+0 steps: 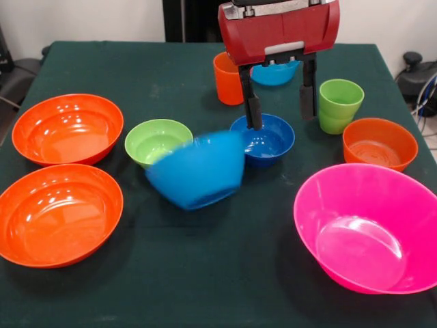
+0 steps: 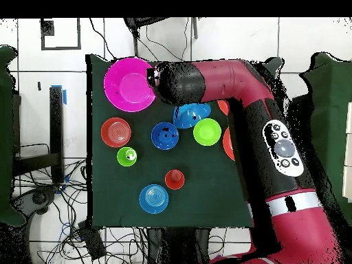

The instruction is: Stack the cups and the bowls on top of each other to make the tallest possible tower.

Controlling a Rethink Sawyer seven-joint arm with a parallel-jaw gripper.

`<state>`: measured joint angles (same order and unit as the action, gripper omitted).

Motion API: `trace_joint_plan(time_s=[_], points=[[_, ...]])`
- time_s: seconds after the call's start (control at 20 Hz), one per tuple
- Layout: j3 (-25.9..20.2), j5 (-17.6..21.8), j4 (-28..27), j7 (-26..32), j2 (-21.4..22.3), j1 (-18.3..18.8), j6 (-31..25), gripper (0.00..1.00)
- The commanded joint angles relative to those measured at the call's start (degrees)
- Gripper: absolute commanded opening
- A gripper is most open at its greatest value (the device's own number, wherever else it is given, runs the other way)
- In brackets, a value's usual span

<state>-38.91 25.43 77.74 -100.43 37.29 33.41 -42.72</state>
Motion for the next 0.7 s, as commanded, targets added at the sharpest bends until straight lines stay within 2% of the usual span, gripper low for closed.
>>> trace_joint_plan(time_s=[0.05,0.45,0.7], points=[[0.8,2.8,1.9,8.4,-0.4,-1.1,-4.5,1.00],[0.3,3.4,3.2,9.4,-0.6,-0.3,-2.7,1.00],[2.5,7.5,8.7,3.9,-1.8,-1.0,8.3,1.00]])
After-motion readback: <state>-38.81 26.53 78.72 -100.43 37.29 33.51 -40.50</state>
